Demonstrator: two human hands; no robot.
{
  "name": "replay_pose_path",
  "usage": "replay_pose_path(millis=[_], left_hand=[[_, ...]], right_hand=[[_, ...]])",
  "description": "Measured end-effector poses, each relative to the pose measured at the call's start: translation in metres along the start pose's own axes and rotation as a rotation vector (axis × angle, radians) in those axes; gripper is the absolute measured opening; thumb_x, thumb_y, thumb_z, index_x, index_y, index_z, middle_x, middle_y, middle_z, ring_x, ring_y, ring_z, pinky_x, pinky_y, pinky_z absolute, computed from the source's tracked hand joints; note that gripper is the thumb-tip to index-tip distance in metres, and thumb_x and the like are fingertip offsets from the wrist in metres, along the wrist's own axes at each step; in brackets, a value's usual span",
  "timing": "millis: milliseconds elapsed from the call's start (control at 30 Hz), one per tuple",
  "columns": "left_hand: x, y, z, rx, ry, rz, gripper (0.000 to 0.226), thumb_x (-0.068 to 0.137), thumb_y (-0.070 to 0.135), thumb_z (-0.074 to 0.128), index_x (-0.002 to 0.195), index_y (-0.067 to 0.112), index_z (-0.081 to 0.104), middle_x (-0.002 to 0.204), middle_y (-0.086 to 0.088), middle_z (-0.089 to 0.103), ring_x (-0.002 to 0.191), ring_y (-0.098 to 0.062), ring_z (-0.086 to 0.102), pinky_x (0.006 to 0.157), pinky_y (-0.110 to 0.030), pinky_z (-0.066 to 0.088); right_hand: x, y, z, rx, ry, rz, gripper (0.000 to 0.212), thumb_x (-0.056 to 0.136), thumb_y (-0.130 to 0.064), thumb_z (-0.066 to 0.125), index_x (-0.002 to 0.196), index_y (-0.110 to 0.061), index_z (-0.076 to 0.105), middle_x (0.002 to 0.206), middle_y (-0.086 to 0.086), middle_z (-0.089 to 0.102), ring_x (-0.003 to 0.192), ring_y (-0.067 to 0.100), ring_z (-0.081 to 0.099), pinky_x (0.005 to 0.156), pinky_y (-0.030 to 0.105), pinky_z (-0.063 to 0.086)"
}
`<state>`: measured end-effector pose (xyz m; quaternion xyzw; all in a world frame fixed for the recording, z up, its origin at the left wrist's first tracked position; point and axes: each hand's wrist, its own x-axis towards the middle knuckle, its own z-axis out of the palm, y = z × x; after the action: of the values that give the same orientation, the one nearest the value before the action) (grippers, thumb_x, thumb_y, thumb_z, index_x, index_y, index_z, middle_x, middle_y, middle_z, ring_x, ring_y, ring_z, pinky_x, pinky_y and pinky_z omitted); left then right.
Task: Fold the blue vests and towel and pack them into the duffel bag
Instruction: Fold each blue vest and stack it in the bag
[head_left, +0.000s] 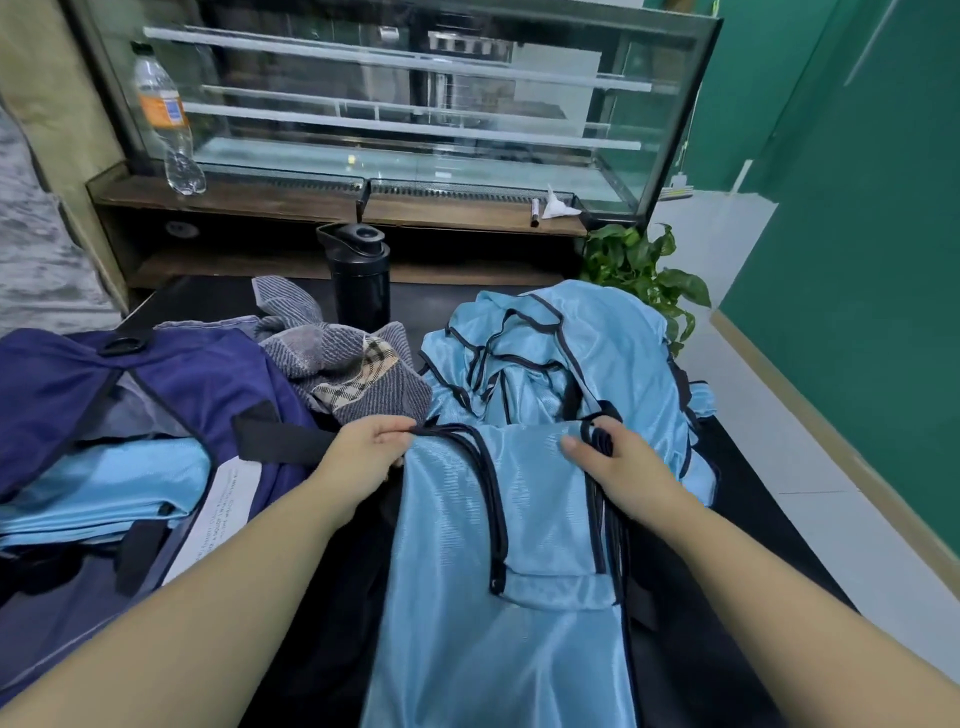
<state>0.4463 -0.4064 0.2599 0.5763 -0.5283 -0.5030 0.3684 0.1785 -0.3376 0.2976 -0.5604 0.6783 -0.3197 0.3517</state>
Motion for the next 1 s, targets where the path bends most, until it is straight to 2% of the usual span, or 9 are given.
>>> replay_pose_path(millis=[233, 333, 467, 600, 700, 767, 800, 933, 1000], left_hand=[[-0.003, 0.018, 0.032, 0.456, -0.282, -0.098, 0.027, 0.086, 0.029, 0.069, 0.103, 0.018, 0.052, 0.083, -0.010, 0.062, 0.060, -0.017, 0.051, 0.046, -0.020, 0.037], [-0.002, 0.015, 0.047, 0.610, -0.266, -0.089, 0.032, 0.087, 0.026, 0.068, 0.070, 0.019, 0.042, 0.074, -0.014, 0.056, 0.062, -0.022, 0.051, 0.055, -0.026, 0.040], [-0.003, 0.022, 0.061, 0.643, -0.240, -0.123, 0.039, 0.089, 0.025, 0.066, 0.063, 0.008, 0.043, 0.055, -0.011, 0.058, 0.045, -0.021, 0.052, 0.053, -0.024, 0.044], [0.000, 0.022, 0.071, 0.493, -0.094, -0.101, 0.042, 0.093, 0.021, 0.060, 0.061, 0.012, 0.034, 0.049, -0.013, 0.054, 0.028, -0.013, 0.041, 0.048, -0.024, 0.036], [0.002, 0.024, 0.072, 0.246, -0.017, -0.152, 0.029, 0.097, 0.018, 0.054, 0.072, 0.009, 0.042, 0.065, -0.020, 0.051, 0.026, -0.010, 0.046, 0.040, -0.022, 0.030], [0.002, 0.029, 0.072, 0.155, 0.014, -0.186, 0.026, 0.099, 0.017, 0.049, 0.109, -0.006, 0.054, 0.104, -0.029, 0.061, 0.032, -0.011, 0.054, 0.032, -0.018, 0.030], [0.000, 0.031, 0.072, 0.146, 0.012, -0.201, 0.038, 0.100, 0.017, 0.047, 0.128, -0.008, 0.045, 0.124, -0.029, 0.055, 0.035, -0.011, 0.057, 0.030, -0.016, 0.030], [-0.006, 0.033, 0.066, 0.067, -0.027, -0.231, 0.040, 0.102, 0.021, 0.041, 0.139, 0.005, 0.038, 0.103, -0.022, 0.060, 0.050, -0.019, 0.068, 0.034, -0.020, 0.043], [-0.008, 0.033, 0.061, 0.052, -0.047, -0.225, 0.044, 0.103, 0.024, 0.039, 0.145, 0.011, 0.033, 0.140, -0.022, 0.043, 0.059, -0.024, 0.071, 0.042, -0.024, 0.053]], right_hand=[[-0.016, 0.004, -0.019, -0.042, 0.027, 0.097, 0.038, 0.092, -0.047, 0.057, 0.082, -0.011, 0.062, 0.072, 0.002, 0.063, 0.069, 0.014, 0.061, 0.055, 0.015, 0.041], [-0.019, 0.014, -0.028, -0.046, -0.058, 0.201, 0.031, 0.085, -0.037, 0.069, 0.075, -0.010, 0.058, 0.065, -0.001, 0.058, 0.056, 0.010, 0.058, 0.050, 0.014, 0.040], [-0.023, 0.021, -0.038, -0.082, -0.140, 0.275, 0.016, 0.084, -0.031, 0.072, 0.087, -0.016, 0.068, 0.083, -0.003, 0.071, 0.066, 0.006, 0.065, 0.053, 0.011, 0.045], [-0.023, 0.026, -0.042, -0.243, -0.229, 0.320, 0.017, 0.084, -0.031, 0.069, 0.083, -0.016, 0.062, 0.067, -0.005, 0.057, 0.051, 0.007, 0.051, 0.041, 0.014, 0.035], [-0.018, 0.031, -0.042, -0.232, -0.241, 0.325, 0.017, 0.087, -0.027, 0.065, 0.077, -0.016, 0.057, 0.058, 0.000, 0.048, 0.045, 0.013, 0.040, 0.042, 0.021, 0.031], [-0.017, 0.032, -0.041, -0.211, -0.211, 0.305, 0.016, 0.089, -0.023, 0.064, 0.077, -0.016, 0.054, 0.054, -0.001, 0.048, 0.043, 0.012, 0.042, 0.042, 0.021, 0.034], [-0.016, 0.033, -0.038, -0.195, -0.196, 0.296, 0.013, 0.089, -0.020, 0.063, 0.080, -0.016, 0.055, 0.056, -0.001, 0.051, 0.042, 0.011, 0.044, 0.041, 0.021, 0.036], [-0.018, 0.035, -0.029, -0.110, -0.113, 0.269, 0.004, 0.091, -0.011, 0.061, 0.091, -0.013, 0.057, 0.064, 0.002, 0.058, 0.042, 0.010, 0.053, 0.042, 0.021, 0.046], [-0.019, 0.037, -0.027, -0.079, -0.044, 0.248, 0.004, 0.090, -0.009, 0.062, 0.091, -0.009, 0.058, 0.065, 0.005, 0.059, 0.044, 0.013, 0.056, 0.046, 0.023, 0.052]])
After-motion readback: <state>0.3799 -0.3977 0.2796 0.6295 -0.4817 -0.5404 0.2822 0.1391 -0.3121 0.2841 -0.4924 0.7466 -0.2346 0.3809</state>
